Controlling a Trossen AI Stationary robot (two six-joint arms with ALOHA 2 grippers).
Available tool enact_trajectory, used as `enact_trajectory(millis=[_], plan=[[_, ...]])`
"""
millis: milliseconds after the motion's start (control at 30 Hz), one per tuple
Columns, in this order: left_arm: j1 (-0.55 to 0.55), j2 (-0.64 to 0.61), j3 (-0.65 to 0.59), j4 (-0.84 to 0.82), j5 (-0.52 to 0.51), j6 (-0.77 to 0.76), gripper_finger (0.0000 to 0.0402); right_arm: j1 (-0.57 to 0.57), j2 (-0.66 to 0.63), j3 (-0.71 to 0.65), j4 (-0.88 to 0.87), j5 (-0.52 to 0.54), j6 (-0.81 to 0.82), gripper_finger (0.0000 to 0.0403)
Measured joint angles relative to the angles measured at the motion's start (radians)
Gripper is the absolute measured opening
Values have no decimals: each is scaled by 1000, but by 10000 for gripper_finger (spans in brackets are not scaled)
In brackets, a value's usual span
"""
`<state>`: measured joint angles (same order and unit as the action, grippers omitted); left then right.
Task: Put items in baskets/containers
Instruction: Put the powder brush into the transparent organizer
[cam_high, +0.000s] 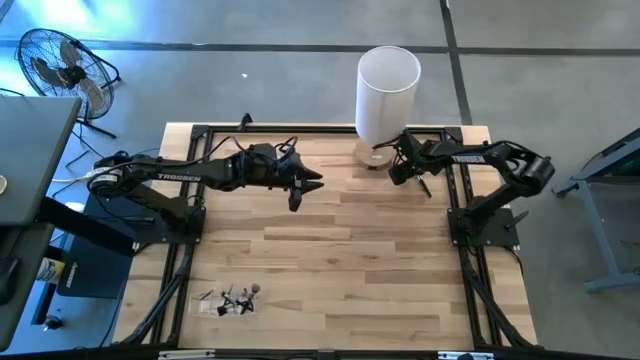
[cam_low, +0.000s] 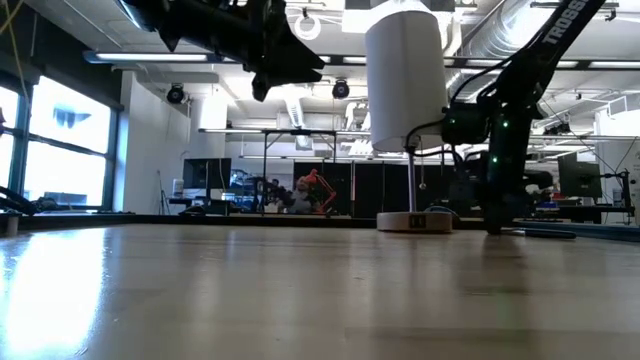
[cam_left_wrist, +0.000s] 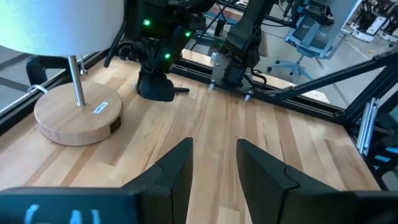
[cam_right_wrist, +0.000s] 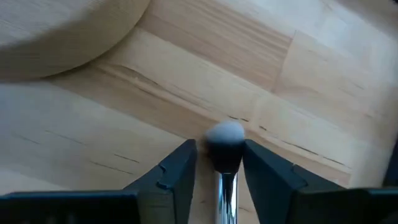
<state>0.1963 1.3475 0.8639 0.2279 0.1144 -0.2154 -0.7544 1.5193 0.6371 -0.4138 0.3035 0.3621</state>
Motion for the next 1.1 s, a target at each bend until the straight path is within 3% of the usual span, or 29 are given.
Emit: enact_trajectory(millis=[267, 400, 600, 767, 900, 1000, 1100], plan=[[0, 0, 0, -3, 5, -29, 122, 30, 30, 5, -58, -73, 10, 14], [0, 0, 0, -4, 12, -29, 122, 88, -1, 6, -194, -155, 73, 26], [-32, 0, 0, -10, 6, -55, 122, 252, -109, -10, -394, -258, 155, 11], [-83, 10, 0, -5, -35, -55, 122, 408, -248, -50, -460, -261, 278, 6], [-122, 27, -4, 10, -59, -55, 122, 534, -386, -152, -296, -312, 367, 7], [-143, 42, 0, 29, -73, -52, 122, 620, -488, -248, -9, -310, 424, 4], [-158, 73, -5, 35, -84, -52, 122, 689, -555, -344, 402, -259, 413, 4]])
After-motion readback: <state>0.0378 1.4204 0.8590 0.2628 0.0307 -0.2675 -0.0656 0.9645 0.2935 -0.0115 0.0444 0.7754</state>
